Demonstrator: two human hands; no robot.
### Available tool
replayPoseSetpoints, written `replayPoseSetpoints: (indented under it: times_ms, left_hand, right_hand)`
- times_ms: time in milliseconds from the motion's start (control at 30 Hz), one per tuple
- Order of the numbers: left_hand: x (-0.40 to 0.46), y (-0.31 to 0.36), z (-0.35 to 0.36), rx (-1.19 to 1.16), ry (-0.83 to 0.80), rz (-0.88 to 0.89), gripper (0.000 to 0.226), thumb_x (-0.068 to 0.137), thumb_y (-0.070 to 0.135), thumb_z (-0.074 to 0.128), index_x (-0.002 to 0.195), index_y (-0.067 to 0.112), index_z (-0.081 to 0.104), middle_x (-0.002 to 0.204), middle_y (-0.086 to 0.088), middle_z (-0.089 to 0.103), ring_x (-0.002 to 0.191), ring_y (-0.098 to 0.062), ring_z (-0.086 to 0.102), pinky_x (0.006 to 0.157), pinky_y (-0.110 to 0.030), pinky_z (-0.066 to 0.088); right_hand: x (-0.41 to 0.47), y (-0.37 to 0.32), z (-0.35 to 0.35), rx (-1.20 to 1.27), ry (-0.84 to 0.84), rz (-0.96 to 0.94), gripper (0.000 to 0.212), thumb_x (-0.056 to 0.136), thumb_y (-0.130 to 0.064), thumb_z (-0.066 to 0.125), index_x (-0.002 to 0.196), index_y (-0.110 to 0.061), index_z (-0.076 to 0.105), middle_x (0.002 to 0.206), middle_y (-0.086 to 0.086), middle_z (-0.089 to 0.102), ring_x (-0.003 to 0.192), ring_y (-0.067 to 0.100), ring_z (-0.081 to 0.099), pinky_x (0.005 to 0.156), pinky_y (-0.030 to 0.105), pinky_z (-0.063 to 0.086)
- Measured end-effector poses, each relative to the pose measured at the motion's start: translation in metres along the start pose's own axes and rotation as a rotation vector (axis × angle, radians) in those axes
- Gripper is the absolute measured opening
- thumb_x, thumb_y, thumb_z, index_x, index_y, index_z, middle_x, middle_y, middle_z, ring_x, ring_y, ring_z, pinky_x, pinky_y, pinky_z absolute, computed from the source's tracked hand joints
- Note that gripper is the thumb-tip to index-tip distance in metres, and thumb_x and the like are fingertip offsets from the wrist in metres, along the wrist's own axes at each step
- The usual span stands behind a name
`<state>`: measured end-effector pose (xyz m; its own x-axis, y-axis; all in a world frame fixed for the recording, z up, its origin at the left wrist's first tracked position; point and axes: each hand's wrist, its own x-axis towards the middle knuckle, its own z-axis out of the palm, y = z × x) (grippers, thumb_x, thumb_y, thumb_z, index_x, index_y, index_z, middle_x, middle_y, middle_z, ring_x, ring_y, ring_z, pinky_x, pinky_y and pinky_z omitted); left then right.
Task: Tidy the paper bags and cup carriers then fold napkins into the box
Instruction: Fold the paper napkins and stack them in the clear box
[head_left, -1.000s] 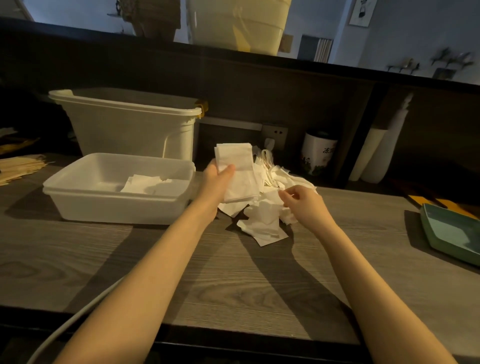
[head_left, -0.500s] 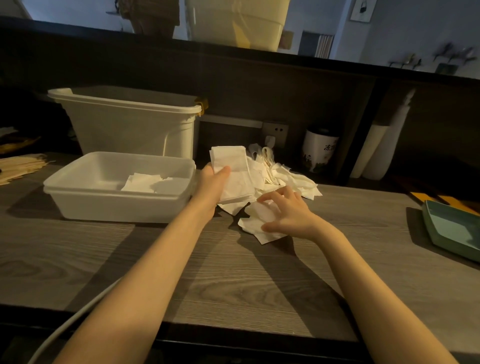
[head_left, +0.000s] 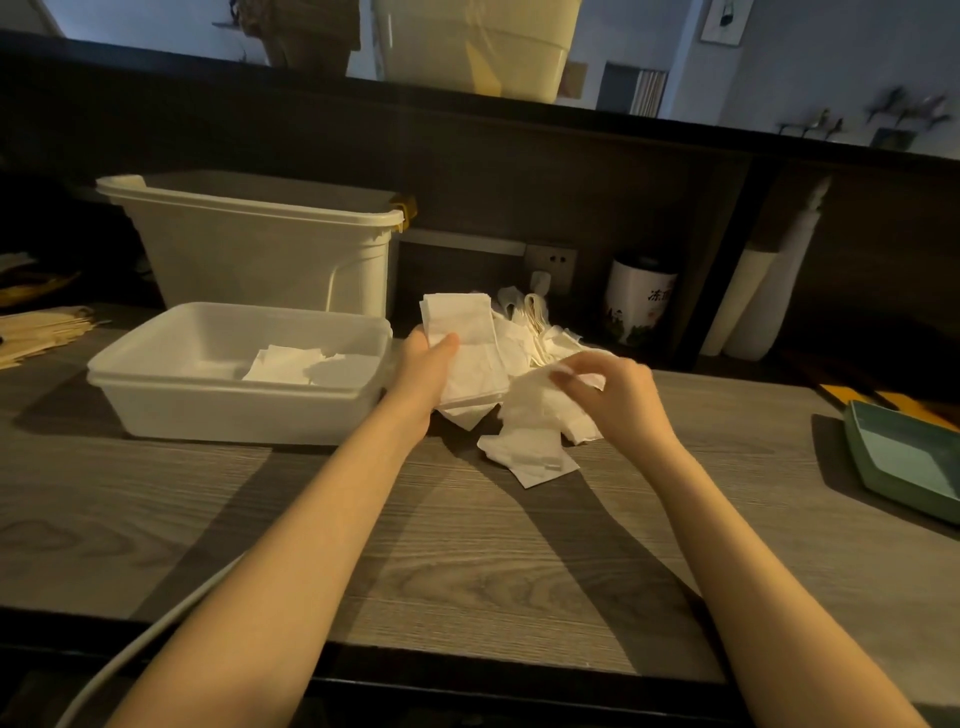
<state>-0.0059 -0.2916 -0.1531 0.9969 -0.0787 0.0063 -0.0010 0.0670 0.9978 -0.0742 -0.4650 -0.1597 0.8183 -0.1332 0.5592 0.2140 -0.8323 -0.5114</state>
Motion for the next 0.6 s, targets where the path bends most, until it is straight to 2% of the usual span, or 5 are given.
replayPoseSetpoints:
  times_ms: [133,333,500,567,600]
  left_hand:
    - [-0.004,0.002,0.000,0.013,-0.039,-0.014,0.039,0.099,0.023,0.041,0.138,0.016,0.036,0.131,-0.008,0.050,0.111,-0.022,0.051,0.083,-0.033,0.046]
    - [-0.016,0.009,0.006,0.200,-0.162,-0.007,0.037,0.098,0.030,0.045,0.132,0.018,0.041,0.122,-0.003,0.051,0.100,-0.016,0.050,0.085,-0.033,0.045]
    - [-0.032,0.019,0.022,0.206,-0.328,-0.079,0.036,0.096,0.020,0.047,0.129,0.007,0.042,0.095,-0.003,0.051,0.075,-0.011,0.047,0.075,-0.024,0.042]
    - [-0.040,0.019,0.024,0.174,-0.400,-0.108,0.033,0.096,0.015,0.044,0.127,0.004,0.044,0.101,-0.008,0.055,0.070,-0.008,0.047,0.068,-0.021,0.041]
    - [-0.043,0.017,0.023,0.174,-0.439,-0.123,0.025,0.096,0.018,0.045,0.119,0.011,0.049,0.105,-0.010,0.057,0.072,-0.010,0.049,0.070,-0.023,0.043]
  right_hand:
    - [0.001,-0.012,-0.012,0.300,0.144,0.026,0.006,0.087,-0.015,0.065,0.093,-0.016,0.066,0.084,-0.011,0.062,0.080,-0.001,0.057,0.071,0.016,0.049]
    - [-0.002,-0.030,-0.025,0.934,0.021,0.194,0.007,0.084,-0.019,0.062,0.089,-0.014,0.065,0.077,-0.006,0.065,0.069,0.006,0.064,0.057,0.021,0.052]
    - [-0.002,-0.031,-0.025,0.903,-0.082,0.173,0.013,0.083,-0.012,0.063,0.094,-0.020,0.065,0.078,-0.013,0.070,0.071,0.006,0.067,0.058,0.020,0.053]
    - [-0.001,-0.030,-0.023,0.774,-0.074,0.150,0.021,0.080,-0.009,0.068,0.097,-0.022,0.065,0.084,-0.013,0.070,0.075,0.003,0.067,0.063,0.020,0.054]
    - [-0.001,-0.028,-0.022,0.676,-0.074,0.132,0.025,0.079,-0.010,0.071,0.100,-0.021,0.065,0.090,-0.011,0.069,0.078,0.002,0.066,0.066,0.020,0.055]
